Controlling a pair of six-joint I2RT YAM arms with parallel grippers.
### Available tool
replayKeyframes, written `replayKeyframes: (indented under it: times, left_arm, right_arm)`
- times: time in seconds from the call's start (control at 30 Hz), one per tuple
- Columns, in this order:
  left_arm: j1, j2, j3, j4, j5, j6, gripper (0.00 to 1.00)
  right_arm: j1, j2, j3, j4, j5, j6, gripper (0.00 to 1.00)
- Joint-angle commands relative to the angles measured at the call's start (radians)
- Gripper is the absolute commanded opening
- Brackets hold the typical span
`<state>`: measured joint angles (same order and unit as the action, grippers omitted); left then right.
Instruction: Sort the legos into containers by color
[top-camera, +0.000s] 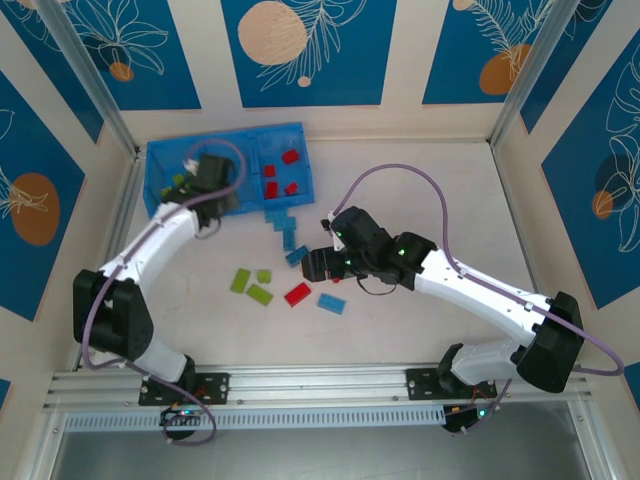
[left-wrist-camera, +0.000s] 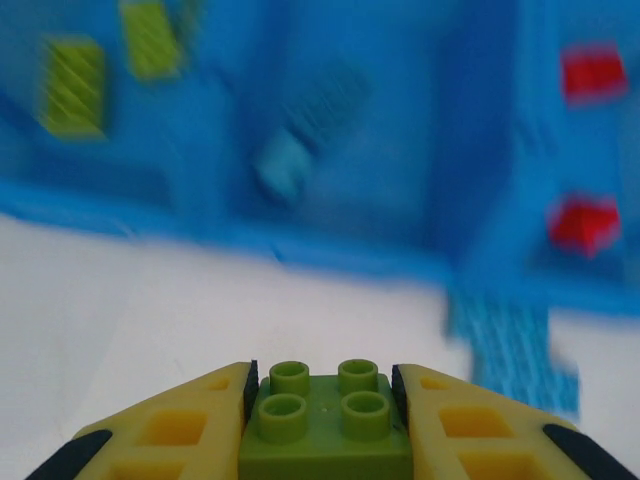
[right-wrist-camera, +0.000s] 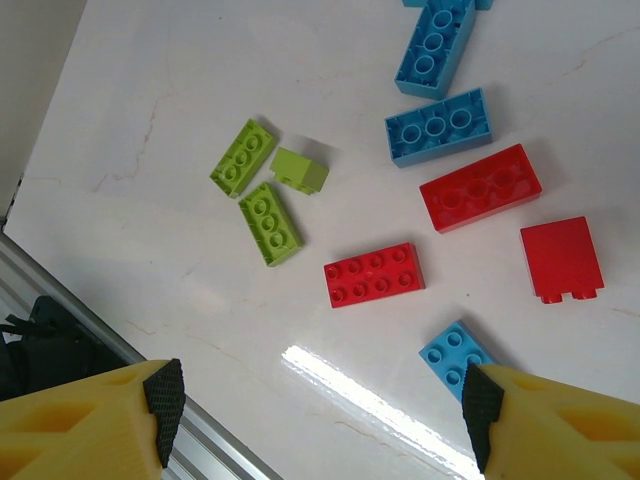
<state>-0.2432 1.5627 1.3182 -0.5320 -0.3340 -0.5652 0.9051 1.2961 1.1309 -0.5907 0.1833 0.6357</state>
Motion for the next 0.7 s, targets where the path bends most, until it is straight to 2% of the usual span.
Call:
replayKeyframes:
  times: [0.0, 0.2, 0.37, 0.5, 0.67]
  left_arm:
    - [0.134, 0.155, 0.164, -0.033, 0.031, 0.039, 0.26]
    - [0.307, 0.443, 0.506, -0.169, 0.191, 0.002, 0.3]
    - [0.362, 0.545, 0.667, -0.255, 0.261, 0.023, 0.51]
    - [0.359, 0.46, 0.62, -0.269, 0.279, 0.015, 0.59]
    - [0.324, 0.19, 0.375, -0.176, 0.334, -0.015, 0.6]
  right_arm:
    - [0.011, -0.021, -0.005, -0.001, -0.011, 0.016, 0.76]
    - [0.017, -0.055, -0.025, -0.015, -0.013, 0.016, 0.76]
    - [0.021, -0.061, -0.033, -0.008, -0.005, 0.021, 0.76]
    - [0.02, -0.049, -0.033, 0.008, 0.017, 0.02, 0.76]
    - [-0.003, -0.037, -0.048, 0.001, 0.116, 0.076, 0.76]
